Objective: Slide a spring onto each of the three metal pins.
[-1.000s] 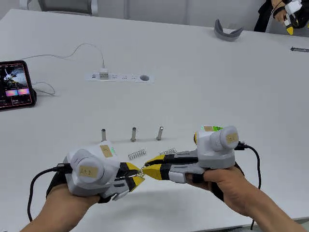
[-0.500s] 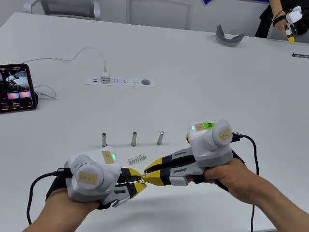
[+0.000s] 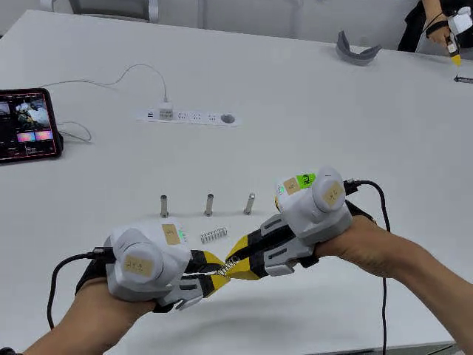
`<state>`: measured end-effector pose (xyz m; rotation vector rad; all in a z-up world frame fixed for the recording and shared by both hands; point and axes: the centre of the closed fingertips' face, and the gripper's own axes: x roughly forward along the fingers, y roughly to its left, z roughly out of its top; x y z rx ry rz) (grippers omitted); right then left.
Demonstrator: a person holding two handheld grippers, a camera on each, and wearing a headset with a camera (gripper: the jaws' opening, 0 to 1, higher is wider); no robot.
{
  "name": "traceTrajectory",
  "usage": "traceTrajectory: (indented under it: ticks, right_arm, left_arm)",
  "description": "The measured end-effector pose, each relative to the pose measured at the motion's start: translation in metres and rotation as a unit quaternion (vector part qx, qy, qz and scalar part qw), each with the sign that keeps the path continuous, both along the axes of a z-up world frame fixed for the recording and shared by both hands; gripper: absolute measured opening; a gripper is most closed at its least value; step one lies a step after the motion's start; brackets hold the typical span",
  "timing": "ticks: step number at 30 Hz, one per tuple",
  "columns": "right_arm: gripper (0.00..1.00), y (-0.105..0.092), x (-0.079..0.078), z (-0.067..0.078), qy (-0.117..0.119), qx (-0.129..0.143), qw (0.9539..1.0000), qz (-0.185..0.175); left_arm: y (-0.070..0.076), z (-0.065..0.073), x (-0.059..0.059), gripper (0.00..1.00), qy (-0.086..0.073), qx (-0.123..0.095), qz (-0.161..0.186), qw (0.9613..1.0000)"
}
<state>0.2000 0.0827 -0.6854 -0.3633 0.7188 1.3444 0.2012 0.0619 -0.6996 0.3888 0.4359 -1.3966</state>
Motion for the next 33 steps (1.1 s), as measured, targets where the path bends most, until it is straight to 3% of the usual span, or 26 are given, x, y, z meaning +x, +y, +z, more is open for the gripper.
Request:
traceTrajectory:
  ticks: [5,12,15,22,33]
  right_arm:
    - [0.13,0.002,-0.001,-0.003,0.001,-0.004,1.0000,0.008]
    - [0.12,0.003,-0.001,-0.006,0.000,-0.008,0.9999,0.012]
    - [0.12,0.003,0.001,-0.010,0.000,-0.011,0.9999,0.008]
    - [0.12,0.001,0.003,-0.011,0.011,0.010,0.9999,-0.009]
    - [0.12,-0.014,0.017,-0.014,0.022,0.040,0.9972,-0.060]
  left_arm:
    - [0.000,-0.002,-0.001,0.10,-0.005,0.005,-0.007,0.9999]
    - [0.002,-0.005,-0.001,0.11,0.008,-0.003,-0.002,1.0000]
    - [0.005,-0.012,0.001,0.13,0.007,0.009,0.004,0.9999]
    - [0.014,-0.020,0.001,0.19,0.018,0.008,0.032,0.9993]
    - [0.040,-0.028,0.017,0.26,0.032,0.013,0.090,0.9954]
